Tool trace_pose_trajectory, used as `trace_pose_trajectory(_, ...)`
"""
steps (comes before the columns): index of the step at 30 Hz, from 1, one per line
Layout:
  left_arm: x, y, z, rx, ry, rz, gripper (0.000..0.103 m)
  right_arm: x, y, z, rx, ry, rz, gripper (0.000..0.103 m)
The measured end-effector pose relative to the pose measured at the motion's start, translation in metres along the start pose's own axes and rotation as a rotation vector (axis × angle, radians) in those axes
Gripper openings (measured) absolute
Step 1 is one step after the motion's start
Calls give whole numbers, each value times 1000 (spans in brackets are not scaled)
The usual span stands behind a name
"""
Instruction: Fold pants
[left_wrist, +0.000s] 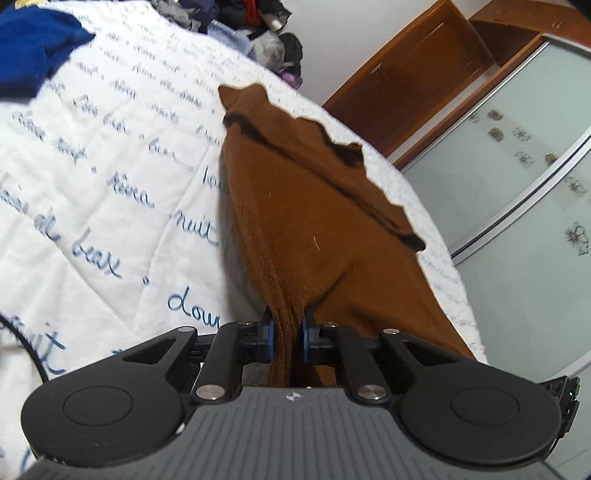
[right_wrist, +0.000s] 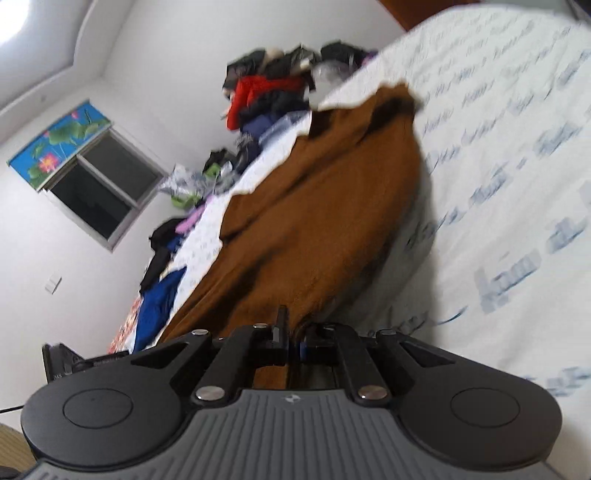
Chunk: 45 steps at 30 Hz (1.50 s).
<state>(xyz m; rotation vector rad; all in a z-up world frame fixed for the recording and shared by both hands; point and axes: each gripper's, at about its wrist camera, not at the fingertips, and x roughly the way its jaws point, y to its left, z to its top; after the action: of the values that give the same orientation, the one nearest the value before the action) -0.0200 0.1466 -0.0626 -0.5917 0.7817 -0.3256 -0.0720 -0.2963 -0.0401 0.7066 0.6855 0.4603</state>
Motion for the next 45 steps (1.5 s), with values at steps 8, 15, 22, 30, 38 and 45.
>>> trace_pose_trajectory(8,-6,4,-7,56,71,83,16,-24,-12,-3,-60,95,-153,11)
trace_pose_trajectory(15,-17,14,-8,36,69,147,45,-51,9,-13,-396,-36,-404,33)
trace_pose_trajectory(22,-42,-6,-2,341,-22,306,90,-18,39,-59,-1071,-2,-553,80)
trace_pose_trajectory(30,-22,19,-7,81,151,82,90,-22,14,-31,-446,111,-158,80)
trace_pose_trajectory(38,0,10,-8,54,126,23,86,-15,24,-28,-452,76,-174,80)
trace_pose_trajectory(45,-18,-6,-7,377,34,232,86,-25,34,-41,-986,27,-509,80)
